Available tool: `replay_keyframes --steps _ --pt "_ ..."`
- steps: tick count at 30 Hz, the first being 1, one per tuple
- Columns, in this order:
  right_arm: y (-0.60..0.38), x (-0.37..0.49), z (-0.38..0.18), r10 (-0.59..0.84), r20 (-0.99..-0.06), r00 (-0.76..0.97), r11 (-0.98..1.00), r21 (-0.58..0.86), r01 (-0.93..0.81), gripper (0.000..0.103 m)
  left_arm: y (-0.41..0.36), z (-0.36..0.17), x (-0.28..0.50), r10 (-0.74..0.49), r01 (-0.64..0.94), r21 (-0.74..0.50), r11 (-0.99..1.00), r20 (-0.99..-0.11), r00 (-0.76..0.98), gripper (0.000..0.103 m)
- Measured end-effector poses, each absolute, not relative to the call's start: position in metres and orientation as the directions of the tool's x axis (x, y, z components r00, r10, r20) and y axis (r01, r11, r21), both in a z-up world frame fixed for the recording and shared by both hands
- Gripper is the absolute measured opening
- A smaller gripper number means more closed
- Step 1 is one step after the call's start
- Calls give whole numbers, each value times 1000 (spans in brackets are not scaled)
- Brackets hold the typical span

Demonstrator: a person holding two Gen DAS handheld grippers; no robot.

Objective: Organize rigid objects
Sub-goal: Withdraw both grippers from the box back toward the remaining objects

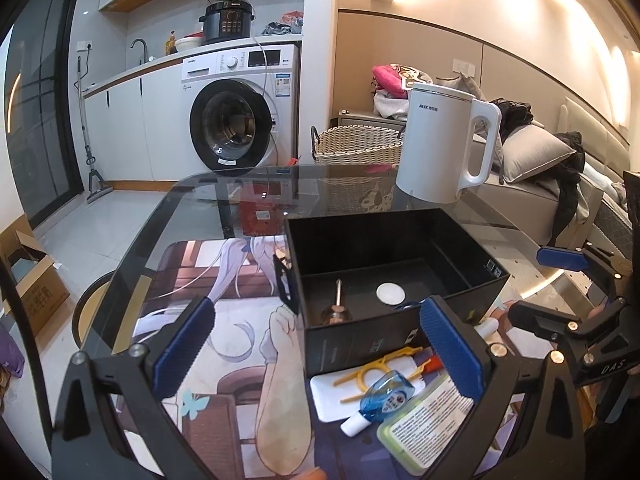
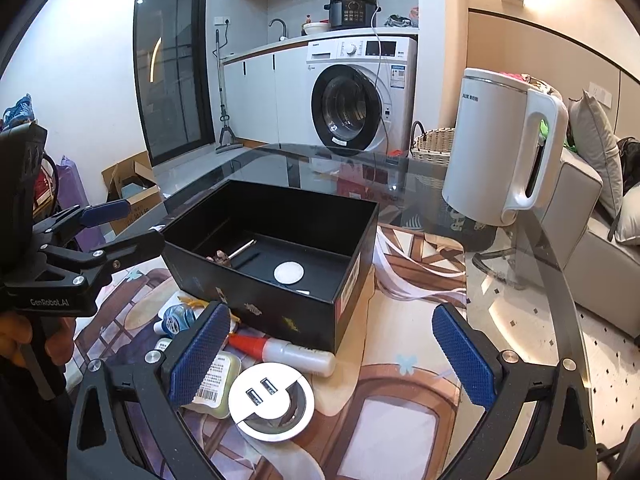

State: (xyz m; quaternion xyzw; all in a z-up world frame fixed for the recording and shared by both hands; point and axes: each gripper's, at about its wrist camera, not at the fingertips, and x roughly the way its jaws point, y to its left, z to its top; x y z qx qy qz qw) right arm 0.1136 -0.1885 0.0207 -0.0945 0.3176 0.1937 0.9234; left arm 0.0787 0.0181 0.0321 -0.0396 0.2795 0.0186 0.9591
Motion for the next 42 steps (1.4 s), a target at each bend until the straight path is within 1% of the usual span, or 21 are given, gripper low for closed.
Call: replay_keyframes --steps 5,11,14,18,23,29,36,42 --pt "-186 111 15 294 -649 701 900 -59 -432 103 19 28 78 12 -54 -60 997 -553 833 103" --pt "-184 107 3 283 -685 672 889 -76 -452 103 14 20 81 11 -33 -26 999 -593 805 103" --pt "-186 106 -4 267 -707 654 889 -82 -451 103 13 18 80 -1 -25 -35 999 -605 796 103" --pt "-189 105 -8 271 -725 633 885 -71 -460 103 10 16 79 -14 -16 -44 999 -616 788 103" --pt "-192 98 -15 269 -744 612 883 -63 -464 103 8 10 79 -1 -18 -23 1000 -638 770 103" --pt "-194 97 -24 269 -772 576 875 -54 -481 103 9 0 74 1 -29 -30 999 -674 738 103" --pt "-195 93 -28 289 -789 542 850 -49 -525 103 6 -6 75 -15 -13 -36 999 -692 722 103" --pt "-183 92 -40 254 -812 525 832 -93 -547 103 5 -9 83 -30 -22 -64 998 -705 709 103"
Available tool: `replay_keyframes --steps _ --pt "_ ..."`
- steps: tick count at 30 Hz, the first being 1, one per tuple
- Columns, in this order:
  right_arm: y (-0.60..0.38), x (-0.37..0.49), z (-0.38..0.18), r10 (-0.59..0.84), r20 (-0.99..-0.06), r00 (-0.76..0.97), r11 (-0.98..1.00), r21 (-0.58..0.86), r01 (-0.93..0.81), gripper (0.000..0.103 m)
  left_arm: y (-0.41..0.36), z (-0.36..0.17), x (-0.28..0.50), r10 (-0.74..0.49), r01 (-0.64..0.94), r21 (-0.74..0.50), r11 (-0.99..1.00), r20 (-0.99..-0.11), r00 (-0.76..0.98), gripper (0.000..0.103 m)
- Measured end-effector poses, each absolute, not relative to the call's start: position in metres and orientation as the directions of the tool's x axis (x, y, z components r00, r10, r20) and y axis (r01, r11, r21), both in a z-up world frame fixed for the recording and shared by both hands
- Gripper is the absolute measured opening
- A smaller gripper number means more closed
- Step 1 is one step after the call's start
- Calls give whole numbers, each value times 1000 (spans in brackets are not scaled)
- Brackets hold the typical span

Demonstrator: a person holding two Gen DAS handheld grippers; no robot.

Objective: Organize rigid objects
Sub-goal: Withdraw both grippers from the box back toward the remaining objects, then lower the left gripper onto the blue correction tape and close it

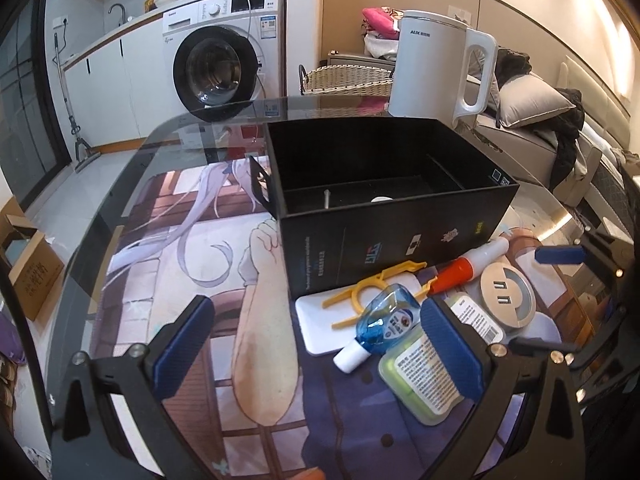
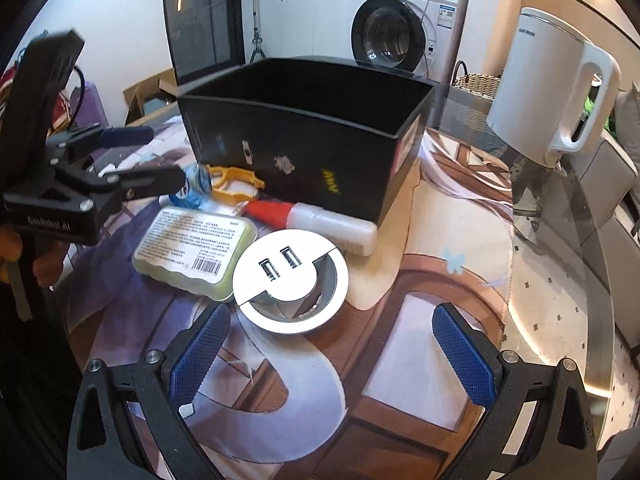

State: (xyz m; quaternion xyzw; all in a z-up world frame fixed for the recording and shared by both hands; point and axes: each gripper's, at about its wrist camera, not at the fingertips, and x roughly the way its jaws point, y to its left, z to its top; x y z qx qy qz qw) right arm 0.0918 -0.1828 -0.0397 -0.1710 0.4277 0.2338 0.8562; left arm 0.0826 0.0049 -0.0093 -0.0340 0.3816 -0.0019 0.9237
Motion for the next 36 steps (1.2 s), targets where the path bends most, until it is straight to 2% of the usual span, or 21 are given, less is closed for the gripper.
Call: replay_keyframes --steps 6,18,36 --pt "-178 93 -44 241 -816 526 829 -109 -548 103 8 -15 98 -49 -68 -130 989 -726 686 103" --pt "-182 98 -43 240 -814 529 839 -100 -534 103 21 -33 93 8 -108 -74 991 -786 618 103" --pt "-189 108 -47 239 -815 527 864 -70 -499 103 36 -39 68 28 -100 -37 994 -810 585 103"
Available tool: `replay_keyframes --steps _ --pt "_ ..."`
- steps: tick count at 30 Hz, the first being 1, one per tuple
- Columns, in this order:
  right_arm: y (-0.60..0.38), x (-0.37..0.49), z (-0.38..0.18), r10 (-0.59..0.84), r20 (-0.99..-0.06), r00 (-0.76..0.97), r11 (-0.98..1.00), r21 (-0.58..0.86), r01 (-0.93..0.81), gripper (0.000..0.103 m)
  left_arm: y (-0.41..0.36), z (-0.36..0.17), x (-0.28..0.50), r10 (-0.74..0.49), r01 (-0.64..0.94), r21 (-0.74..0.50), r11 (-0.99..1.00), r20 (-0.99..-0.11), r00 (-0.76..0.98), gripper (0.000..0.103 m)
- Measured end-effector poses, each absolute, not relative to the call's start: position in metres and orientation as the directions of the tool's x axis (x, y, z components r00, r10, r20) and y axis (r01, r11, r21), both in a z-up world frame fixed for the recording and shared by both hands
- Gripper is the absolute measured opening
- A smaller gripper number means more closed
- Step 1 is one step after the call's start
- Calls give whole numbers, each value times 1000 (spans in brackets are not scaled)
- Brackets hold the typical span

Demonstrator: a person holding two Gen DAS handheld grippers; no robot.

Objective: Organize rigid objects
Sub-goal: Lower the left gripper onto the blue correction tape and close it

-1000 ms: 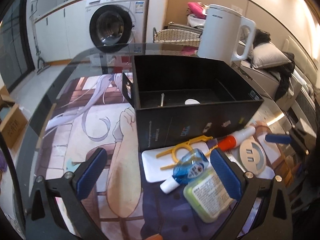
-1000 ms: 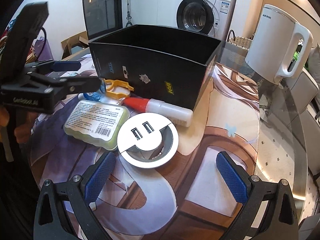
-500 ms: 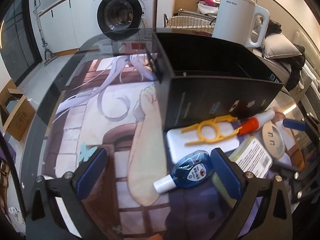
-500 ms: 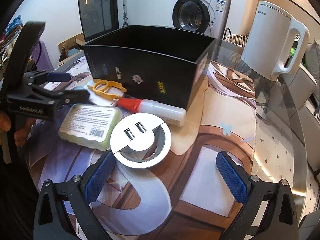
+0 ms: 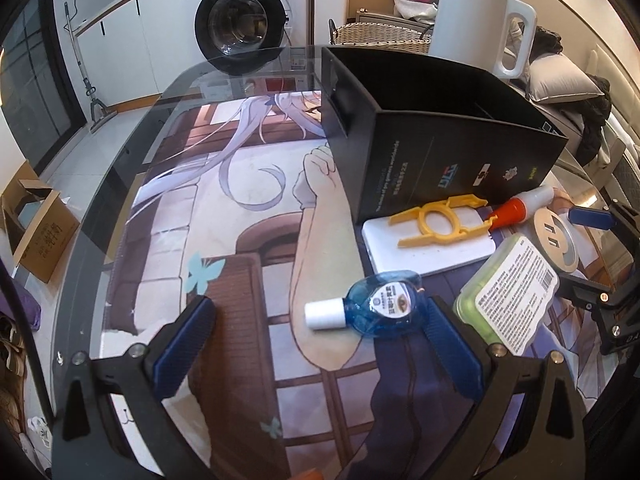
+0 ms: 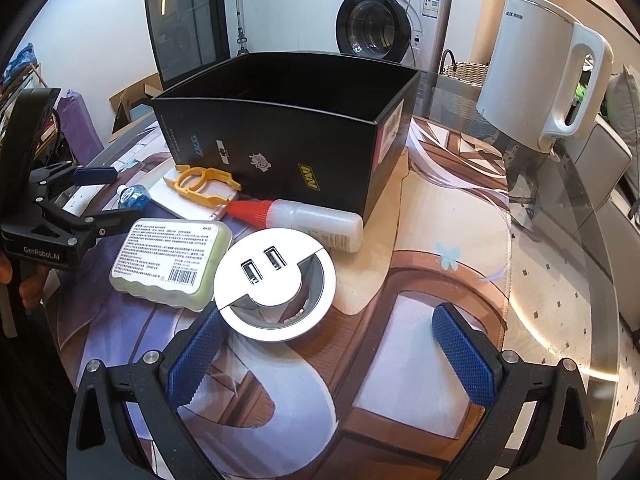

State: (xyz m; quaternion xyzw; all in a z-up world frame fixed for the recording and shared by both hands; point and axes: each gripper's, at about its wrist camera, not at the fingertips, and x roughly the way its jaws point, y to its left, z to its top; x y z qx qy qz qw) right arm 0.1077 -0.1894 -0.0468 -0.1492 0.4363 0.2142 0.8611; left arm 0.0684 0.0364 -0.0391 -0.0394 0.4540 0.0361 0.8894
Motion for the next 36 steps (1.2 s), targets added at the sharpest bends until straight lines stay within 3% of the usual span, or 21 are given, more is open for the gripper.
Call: replay_keyframes --steps 15,20,29,33,36 --pt "-186 109 -43 246 -789 563 881 -60 -470 101 38 -40 70 36 -120 -43 992 -806 591 103" --pt "-186 110 -43 255 -790 558 879 -50 -474 80 38 -41 70 38 -119 -41 992 -803 594 103" --pt "-188 109 -43 253 -789 560 879 -54 -474 79 38 -40 69 36 -115 -41 993 -802 596 102" --pt "-188 109 -43 252 -789 560 879 -55 -474 79 33 -37 67 24 -94 -41 995 -795 606 92" --pt "-188 109 -43 253 -789 560 879 -54 -474 79 29 -34 66 11 -71 -43 997 -786 618 72"
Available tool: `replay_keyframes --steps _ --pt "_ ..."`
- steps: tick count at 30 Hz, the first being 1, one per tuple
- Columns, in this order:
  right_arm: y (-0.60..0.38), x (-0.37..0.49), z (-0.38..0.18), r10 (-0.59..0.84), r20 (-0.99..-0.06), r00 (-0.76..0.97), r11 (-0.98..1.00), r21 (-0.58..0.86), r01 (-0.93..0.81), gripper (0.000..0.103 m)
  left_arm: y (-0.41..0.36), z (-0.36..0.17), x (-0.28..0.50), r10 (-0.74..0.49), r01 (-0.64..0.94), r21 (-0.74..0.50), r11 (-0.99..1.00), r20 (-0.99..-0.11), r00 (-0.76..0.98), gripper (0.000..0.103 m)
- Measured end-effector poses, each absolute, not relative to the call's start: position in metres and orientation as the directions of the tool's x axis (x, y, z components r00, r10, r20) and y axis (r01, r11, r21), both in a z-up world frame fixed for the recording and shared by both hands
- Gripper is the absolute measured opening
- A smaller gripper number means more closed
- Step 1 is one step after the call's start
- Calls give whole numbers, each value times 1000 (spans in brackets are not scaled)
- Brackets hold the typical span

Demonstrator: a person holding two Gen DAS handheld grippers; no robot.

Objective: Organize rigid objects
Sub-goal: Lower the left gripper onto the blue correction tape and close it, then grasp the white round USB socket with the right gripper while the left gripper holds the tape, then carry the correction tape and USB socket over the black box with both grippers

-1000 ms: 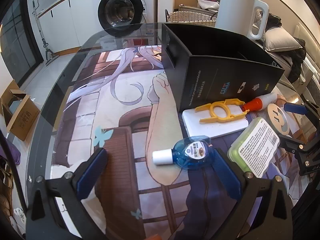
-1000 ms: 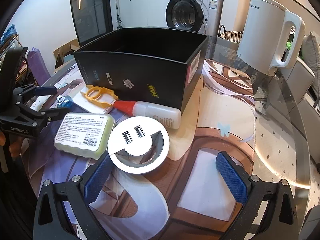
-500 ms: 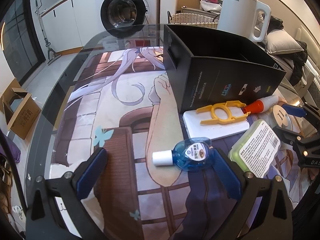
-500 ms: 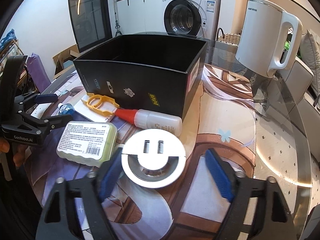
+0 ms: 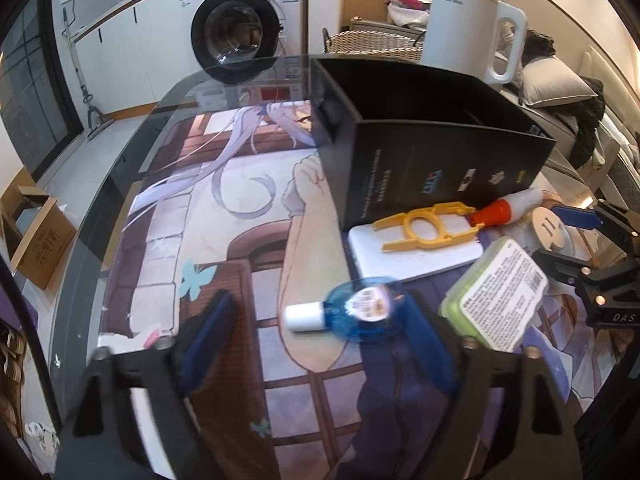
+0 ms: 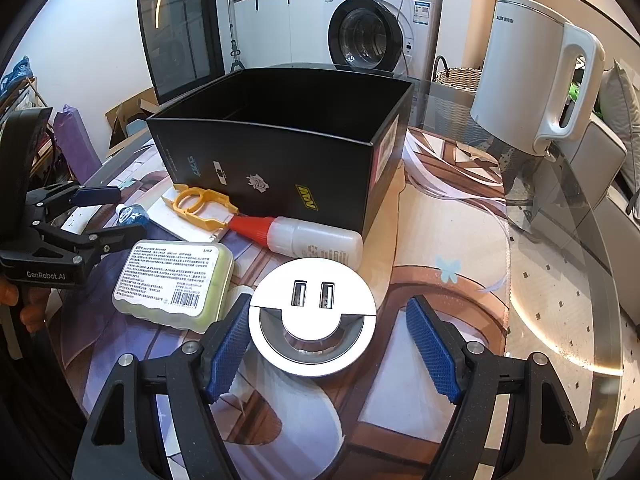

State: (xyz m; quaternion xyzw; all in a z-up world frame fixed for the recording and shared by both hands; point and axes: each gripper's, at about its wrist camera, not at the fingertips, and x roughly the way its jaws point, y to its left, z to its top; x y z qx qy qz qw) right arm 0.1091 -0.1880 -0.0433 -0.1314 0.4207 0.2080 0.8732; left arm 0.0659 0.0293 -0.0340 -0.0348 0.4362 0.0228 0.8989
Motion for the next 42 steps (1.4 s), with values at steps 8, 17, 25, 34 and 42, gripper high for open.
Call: replay_keyframes --steps 8,17,25,34,42 --pt "-188 109 -43 252 -789 561 879 -56 -474 79 19 -30 63 -38 -3 -52 999 -768 639 56" --pt "-186 106 -41 266 -787 557 867 -58 -495 60 20 -27 63 -41 -5 -59 998 -753 656 56" --pt "-183 103 -41 270 -783 561 853 -75 -516 58 17 -22 65 -44 -1 -61 998 -740 672 56" --pt "-182 94 -32 289 -760 582 849 -78 -523 58 16 -13 65 -47 -4 -69 998 -709 704 56" --pt "-181 84 -17 311 -734 603 845 -77 -529 58 13 -1 61 -60 16 -72 997 -672 738 56"
